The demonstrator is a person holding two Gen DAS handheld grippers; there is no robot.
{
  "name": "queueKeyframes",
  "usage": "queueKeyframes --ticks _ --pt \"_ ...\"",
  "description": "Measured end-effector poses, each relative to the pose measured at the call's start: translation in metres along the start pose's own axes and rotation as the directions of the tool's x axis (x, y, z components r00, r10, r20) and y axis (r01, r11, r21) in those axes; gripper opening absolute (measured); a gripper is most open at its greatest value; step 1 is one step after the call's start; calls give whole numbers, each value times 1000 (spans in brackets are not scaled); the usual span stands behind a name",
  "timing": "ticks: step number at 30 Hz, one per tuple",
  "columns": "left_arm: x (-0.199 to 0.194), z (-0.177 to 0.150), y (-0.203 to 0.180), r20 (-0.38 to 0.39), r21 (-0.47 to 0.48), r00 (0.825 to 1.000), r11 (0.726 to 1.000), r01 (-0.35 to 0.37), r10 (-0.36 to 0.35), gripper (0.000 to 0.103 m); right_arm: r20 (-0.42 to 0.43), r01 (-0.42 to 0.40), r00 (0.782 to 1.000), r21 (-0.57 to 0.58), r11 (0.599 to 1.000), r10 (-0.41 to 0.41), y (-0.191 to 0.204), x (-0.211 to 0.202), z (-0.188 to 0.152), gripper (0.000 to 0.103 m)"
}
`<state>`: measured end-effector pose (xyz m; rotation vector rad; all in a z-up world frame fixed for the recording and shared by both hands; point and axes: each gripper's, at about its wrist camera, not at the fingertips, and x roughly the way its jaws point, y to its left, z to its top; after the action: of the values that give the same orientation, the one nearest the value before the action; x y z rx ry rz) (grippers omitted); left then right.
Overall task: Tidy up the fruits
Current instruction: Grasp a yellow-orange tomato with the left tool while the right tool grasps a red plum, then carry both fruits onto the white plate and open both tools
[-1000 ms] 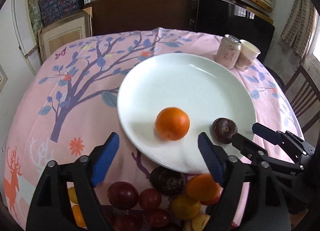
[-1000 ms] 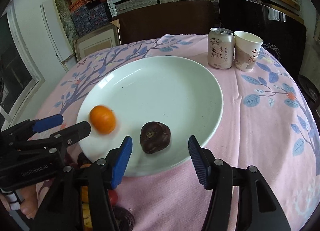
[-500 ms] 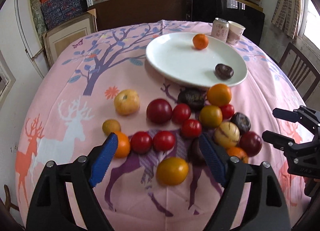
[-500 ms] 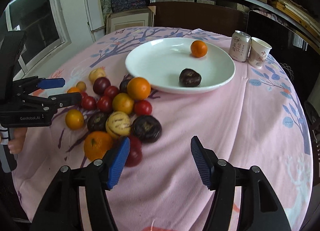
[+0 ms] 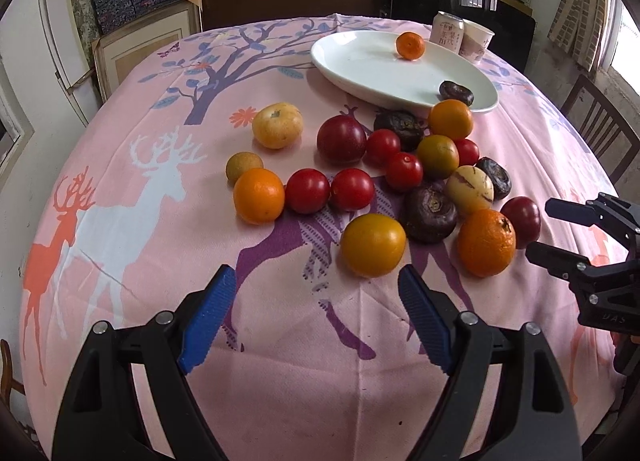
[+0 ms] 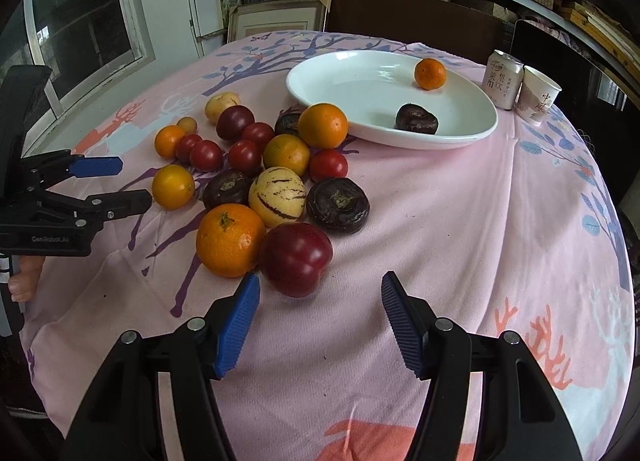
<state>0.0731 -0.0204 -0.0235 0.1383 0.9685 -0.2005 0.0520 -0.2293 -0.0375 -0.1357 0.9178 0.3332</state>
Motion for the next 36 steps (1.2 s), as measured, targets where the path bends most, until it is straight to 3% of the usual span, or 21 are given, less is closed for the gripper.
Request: queueKeyframes --ticks 3,4,5,6,9,12,17,21,23,25,27,31,36 --pt "6 -1 -1 -16 -7 1000 1000 9 -9 81 -17 -11 1000 4 1000 11 2 15 6 63" --pt "7 -1 -2 -21 -12 1000 1000 12 -12 81 -14 -10 1000 1 1000 10 3 18 9 59" --pt "8 -1 -3 -23 -15 1000 1000 16 -17 81 -11 -25 1000 1 1000 25 4 20 10 46" --pt "10 -1 -4 -26 -17 999 1000 20 -21 81 -10 -59 998 8 998 59 4 21 12 41" --pt "15 2 -7 -35 -22 999 999 28 -28 78 -7 -63 998 4 998 63 7 20 12 41" --pt "23 6 -12 -58 -15 997 999 47 -48 61 -2 -75 997 32 997 75 1 14 6 41" --pt "28 10 -25 -42 32 998 999 43 -42 45 22 -60 998 76 995 58 -19 -3 -5 41" --pt "29 11 -33 -20 81 1000 997 8 -7 46 30 -44 999 102 994 42 -32 -8 -8 41" --pt "30 12 -33 -15 74 1000 997 -13 14 57 32 -42 999 108 993 39 -34 -9 -8 41" --pt "31 12 -31 -15 66 1000 998 -4 5 57 37 -48 998 105 993 44 -33 -9 -7 41" --pt "30 14 -31 -21 66 999 997 51 -50 36 42 -54 998 101 993 50 -32 -11 -7 41" --pt "21 15 -37 -28 91 998 994 56 -53 37 75 -50 996 103 993 42 -35 -18 1 41" --pt "-17 40 -37 97 103 989 990 100 -110 37 166 -30 986 124 992 9 -48 -33 33 41"
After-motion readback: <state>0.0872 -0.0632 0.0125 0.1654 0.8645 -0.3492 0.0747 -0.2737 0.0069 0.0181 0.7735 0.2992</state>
